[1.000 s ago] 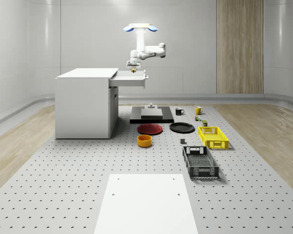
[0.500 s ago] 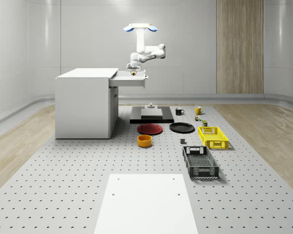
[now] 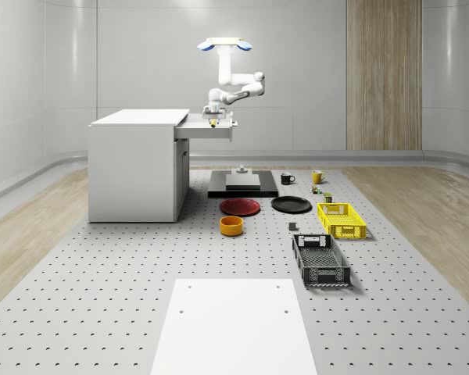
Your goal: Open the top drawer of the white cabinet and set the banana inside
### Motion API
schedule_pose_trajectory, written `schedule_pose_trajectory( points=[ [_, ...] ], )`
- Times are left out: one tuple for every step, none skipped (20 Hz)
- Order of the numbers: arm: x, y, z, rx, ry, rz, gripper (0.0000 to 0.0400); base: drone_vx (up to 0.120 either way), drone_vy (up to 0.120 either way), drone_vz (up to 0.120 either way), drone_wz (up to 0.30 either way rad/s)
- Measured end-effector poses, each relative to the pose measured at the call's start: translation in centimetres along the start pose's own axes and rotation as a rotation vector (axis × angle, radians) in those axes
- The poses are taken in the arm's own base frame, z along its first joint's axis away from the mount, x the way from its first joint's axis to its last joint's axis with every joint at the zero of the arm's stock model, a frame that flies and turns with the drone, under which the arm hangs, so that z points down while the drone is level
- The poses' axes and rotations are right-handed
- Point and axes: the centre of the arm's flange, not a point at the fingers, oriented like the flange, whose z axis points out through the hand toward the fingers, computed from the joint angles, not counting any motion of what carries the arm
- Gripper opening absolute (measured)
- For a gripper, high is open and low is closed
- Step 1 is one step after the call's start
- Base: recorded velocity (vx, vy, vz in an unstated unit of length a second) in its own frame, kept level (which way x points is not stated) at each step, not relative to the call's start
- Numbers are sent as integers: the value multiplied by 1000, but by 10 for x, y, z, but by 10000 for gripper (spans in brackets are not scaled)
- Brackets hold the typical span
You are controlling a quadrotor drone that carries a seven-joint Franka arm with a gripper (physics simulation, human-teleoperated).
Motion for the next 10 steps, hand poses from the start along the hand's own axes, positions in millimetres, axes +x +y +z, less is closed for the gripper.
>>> schedule_pose_trajectory(
  points=[
    [0, 0, -1, 1, 0, 1, 323, 0, 0, 0, 0],
    [0, 0, -3, 1, 0, 2, 340, 0, 0, 0, 0],
    [0, 0, -5, 1, -1, 2, 354, 0, 0, 0, 0],
    [0, 0, -8, 2, -1, 3, 364, 0, 0, 0, 0],
    [0, 0, -11, 2, -1, 3, 372, 0, 0, 0, 0],
    [0, 0, -14, 2, -1, 3, 378, 0, 0, 0, 0],
    [0, 0, -17, 3, -1, 4, 383, 0, 0, 0, 0],
    [0, 0, -19, 3, -1, 4, 387, 0, 0, 0, 0],
    [0, 0, -21, 3, -1, 4, 390, 0, 0, 0, 0],
    [0, 0, -22, 3, -1, 4, 392, 0, 0, 0, 0]
  ],
)
